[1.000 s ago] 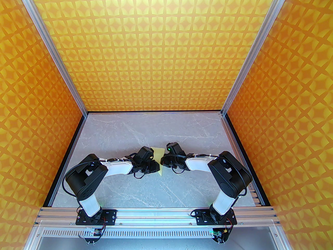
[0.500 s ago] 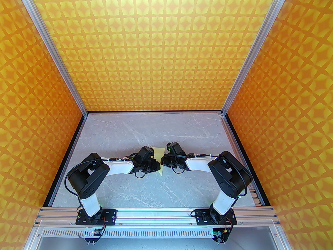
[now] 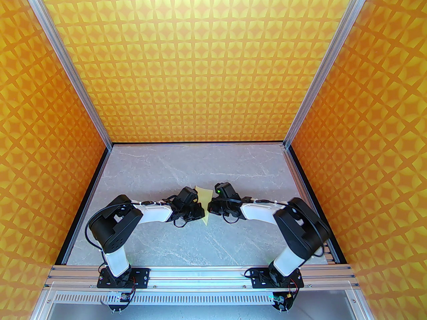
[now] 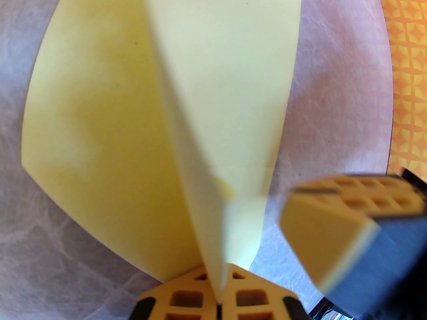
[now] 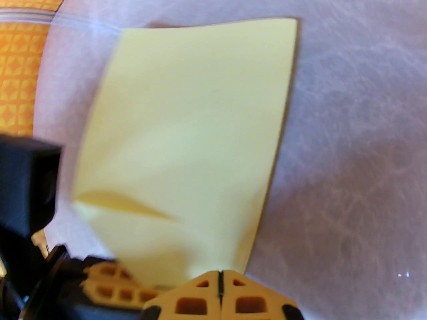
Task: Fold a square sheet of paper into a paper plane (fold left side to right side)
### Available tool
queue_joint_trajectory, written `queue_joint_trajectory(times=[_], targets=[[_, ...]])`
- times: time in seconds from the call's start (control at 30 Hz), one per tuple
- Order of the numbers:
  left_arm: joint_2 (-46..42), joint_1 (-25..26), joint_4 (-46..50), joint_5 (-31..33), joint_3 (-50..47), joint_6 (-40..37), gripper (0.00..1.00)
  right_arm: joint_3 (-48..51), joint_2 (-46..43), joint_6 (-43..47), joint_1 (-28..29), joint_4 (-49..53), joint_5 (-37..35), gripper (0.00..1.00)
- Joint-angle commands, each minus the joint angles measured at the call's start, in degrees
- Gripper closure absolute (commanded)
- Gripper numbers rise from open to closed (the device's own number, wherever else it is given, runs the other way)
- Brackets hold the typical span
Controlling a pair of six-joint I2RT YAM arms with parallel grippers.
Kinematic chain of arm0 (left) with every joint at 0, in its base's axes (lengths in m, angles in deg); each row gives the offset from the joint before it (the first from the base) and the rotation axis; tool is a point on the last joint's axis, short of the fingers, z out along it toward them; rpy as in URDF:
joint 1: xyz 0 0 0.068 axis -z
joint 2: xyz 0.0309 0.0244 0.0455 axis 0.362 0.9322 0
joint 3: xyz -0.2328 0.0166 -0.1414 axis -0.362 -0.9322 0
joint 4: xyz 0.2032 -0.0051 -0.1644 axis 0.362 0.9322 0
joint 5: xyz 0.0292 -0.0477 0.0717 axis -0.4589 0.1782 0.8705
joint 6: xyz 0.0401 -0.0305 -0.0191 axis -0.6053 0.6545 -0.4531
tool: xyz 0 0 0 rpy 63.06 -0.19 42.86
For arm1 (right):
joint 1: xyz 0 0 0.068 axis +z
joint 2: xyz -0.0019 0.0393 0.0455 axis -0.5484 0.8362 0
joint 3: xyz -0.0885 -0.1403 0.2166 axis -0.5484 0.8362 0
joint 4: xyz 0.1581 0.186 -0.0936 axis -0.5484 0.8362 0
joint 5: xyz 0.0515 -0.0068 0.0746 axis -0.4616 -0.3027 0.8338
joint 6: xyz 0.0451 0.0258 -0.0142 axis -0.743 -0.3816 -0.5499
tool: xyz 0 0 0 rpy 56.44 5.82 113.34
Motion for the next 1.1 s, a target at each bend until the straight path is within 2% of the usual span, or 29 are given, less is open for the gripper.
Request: queue_joint_trajectory(times=[0.0, 0.27, 0.73, 0.93, 1.07], targets=[[1.4, 0.39, 2.49, 1.45, 0.96, -0.13, 0.95, 1.67, -3.4, 2.16, 0.62, 1.87, 2.32, 1.0], [1.68, 0.39, 2.21, 1.41, 0.92, 0.05, 0.95, 5.91, -2.73, -1.37, 3.11, -1.88, 7.21, 1.0], [2.02, 0.8, 2.12, 1.41, 1.24, 0.14, 0.95, 7.65, -0.66, -5.07, 4.25, -6.41, 8.93, 1.0], [2.21, 0.92, 1.89, 1.42, 1.19, 0.22, 0.95, 7.31, 2.77, -3.55, 4.35, -2.59, 6.44, 1.0], [2.12, 0.92, 2.03, 1.41, 1.14, 0.21, 0.95, 5.81, 3.21, -1.75, 4.73, 4.28, 2.39, 1.0]])
